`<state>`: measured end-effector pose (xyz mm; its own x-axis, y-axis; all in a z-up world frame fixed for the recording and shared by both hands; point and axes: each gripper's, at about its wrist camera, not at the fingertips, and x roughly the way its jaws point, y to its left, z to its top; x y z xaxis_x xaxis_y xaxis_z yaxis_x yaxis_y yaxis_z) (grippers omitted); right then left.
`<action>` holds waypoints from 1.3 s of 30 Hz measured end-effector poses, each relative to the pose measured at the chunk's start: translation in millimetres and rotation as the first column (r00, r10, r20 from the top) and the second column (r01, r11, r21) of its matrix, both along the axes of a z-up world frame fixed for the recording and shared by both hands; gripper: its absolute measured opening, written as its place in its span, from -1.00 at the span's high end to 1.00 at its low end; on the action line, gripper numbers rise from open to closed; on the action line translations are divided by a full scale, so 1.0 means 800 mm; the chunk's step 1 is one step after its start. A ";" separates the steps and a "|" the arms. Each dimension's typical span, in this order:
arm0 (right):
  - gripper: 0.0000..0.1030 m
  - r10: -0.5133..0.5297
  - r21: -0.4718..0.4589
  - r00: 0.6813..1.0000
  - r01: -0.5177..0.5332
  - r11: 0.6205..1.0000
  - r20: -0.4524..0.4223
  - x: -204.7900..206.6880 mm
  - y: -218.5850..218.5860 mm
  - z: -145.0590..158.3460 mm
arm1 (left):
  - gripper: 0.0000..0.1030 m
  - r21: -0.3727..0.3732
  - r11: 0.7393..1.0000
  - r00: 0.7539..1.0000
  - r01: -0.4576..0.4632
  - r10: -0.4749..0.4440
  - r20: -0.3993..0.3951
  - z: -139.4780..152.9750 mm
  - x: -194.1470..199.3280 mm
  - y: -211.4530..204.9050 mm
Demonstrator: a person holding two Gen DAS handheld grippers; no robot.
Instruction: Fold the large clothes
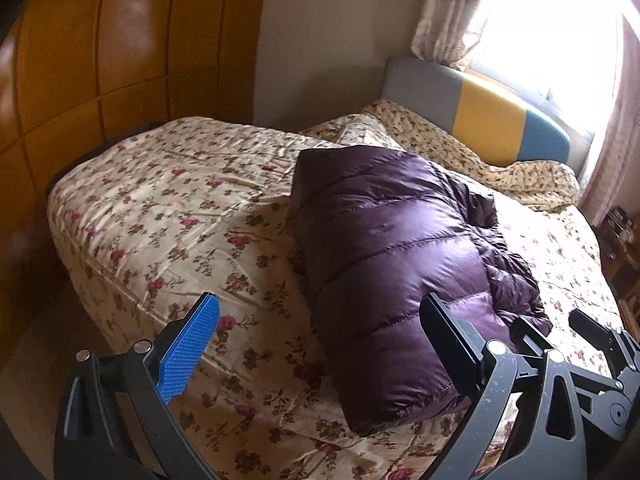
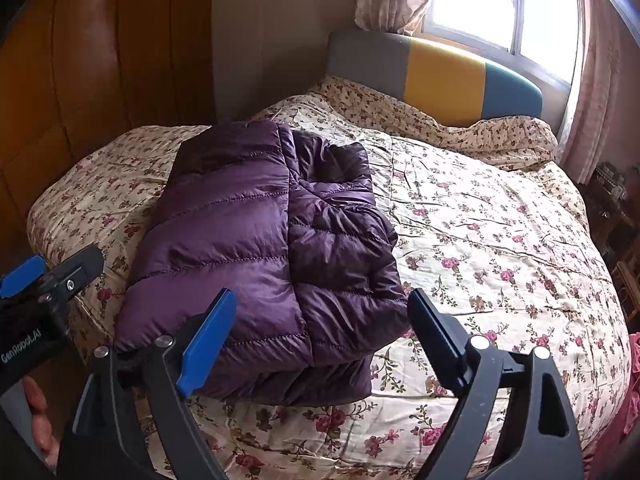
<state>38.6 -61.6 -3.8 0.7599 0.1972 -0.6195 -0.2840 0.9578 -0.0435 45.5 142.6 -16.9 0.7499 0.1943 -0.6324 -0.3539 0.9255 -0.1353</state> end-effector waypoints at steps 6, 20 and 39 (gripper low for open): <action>-0.75 0.006 -0.001 1.000 -0.006 1.000 0.005 -0.001 0.002 -0.002 | -0.93 0.023 1.000 1.000 -0.017 0.017 0.006 0.002 -0.004 -0.003; -0.79 -0.007 0.016 1.000 0.007 1.000 -0.011 0.001 -0.006 -0.007 | -0.93 0.103 0.995 1.000 0.002 -0.004 0.013 0.011 -0.007 -0.023; -0.81 -0.014 0.022 1.000 0.015 1.000 -0.026 -0.001 -0.013 -0.011 | -0.93 0.127 0.991 0.999 0.044 -0.045 0.000 0.011 -0.006 -0.036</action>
<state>37.9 -72.0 -12.6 0.7466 0.1998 -0.6346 -0.2707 0.9625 -0.0155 40.8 113.7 -8.3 0.7614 0.2391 -0.6026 -0.3118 0.9500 -0.0169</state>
